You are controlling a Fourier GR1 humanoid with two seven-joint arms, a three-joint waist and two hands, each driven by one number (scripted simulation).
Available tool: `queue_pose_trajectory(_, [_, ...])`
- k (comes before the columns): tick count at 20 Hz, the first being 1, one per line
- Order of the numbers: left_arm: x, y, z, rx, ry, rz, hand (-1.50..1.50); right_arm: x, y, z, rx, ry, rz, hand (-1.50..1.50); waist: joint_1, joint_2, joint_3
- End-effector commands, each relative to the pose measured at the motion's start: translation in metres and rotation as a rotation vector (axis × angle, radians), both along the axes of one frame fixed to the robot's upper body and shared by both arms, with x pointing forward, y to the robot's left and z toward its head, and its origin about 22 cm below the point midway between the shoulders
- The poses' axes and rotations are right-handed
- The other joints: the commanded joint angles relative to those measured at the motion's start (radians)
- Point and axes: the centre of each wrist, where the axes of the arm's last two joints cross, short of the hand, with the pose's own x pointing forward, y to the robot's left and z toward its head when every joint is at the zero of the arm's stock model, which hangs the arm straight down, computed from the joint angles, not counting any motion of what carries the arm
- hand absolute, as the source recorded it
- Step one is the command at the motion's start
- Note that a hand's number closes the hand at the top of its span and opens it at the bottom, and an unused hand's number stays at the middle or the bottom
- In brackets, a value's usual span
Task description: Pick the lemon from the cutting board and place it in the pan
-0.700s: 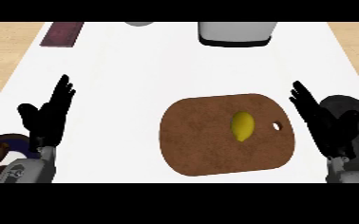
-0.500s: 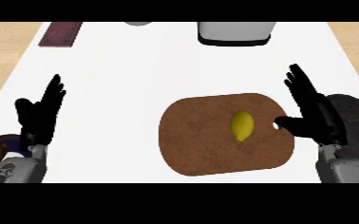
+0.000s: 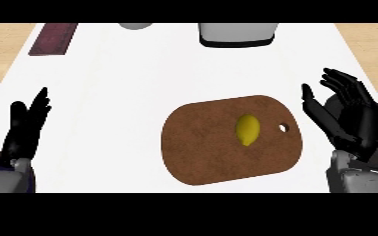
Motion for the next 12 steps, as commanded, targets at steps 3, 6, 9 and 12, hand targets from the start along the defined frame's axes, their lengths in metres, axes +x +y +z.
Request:
queue_pose_trajectory(3, [0.001, 0.016, 0.007, -0.003, 0.041, -0.026, 0.0, -0.05, 0.071, -0.018, -0.052, -0.144, -0.093, -1.5, 0.03, 0.005, 0.001])
queue_pose_trajectory(6, [0.015, 0.0, 0.013, 0.02, 0.013, -0.008, 0.0, -0.068, 0.073, 0.007, -0.156, -0.054, -0.071, -1.5, 0.026, 0.005, -0.001])
queue_pose_trajectory(9, [0.002, 0.0, 0.01, 0.012, 0.021, -0.028, 0.0, -0.074, 0.052, 0.022, -0.27, 0.071, -0.067, -1.5, 0.034, 0.004, -0.001])
queue_pose_trajectory(12, [0.006, -0.003, 0.006, 0.023, 0.029, -0.035, 0.0, -0.069, 0.05, 0.019, -0.39, 0.266, -0.045, -1.5, 0.038, 0.01, -0.007])
